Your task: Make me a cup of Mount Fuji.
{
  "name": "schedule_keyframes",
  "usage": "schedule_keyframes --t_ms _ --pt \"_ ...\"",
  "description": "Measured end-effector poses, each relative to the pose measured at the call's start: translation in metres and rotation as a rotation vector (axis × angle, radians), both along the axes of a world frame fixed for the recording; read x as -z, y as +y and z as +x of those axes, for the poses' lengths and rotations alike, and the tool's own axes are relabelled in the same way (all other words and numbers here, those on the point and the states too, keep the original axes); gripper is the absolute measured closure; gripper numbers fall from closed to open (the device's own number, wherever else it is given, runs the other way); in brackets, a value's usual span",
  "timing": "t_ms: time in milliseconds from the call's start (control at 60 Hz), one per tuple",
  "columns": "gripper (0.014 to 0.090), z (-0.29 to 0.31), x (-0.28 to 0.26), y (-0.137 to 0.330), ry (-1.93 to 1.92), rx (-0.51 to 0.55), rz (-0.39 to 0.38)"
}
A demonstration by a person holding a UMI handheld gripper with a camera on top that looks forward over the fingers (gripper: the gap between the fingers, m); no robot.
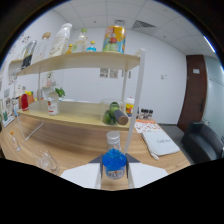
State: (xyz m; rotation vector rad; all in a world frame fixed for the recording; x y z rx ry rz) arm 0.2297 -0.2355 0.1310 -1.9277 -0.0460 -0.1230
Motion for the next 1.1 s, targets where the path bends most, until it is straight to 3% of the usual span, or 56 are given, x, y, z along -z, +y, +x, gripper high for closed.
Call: schedule_keyframes --t_ms 150,333,783,883,983,1100 --pt "0.0692 0.027 0.061 0.003 0.044 0.002 -0.119" --pt "0.0692 0.040 0.097 0.008 0.086 0.000 -0.190" --pt "0.0668 0.042 0.106 -0.005 0.139 0.015 -0.233" --pt "0.0503 0.045 0.100 -0.010 0.125 0.047 -0.242" --pt "0.0182 0.044 0.084 -0.022 0.102 0.090 -0.253" --pt "0.0197 0.029 0.046 -0.036 0.097 0.153 -0.212"
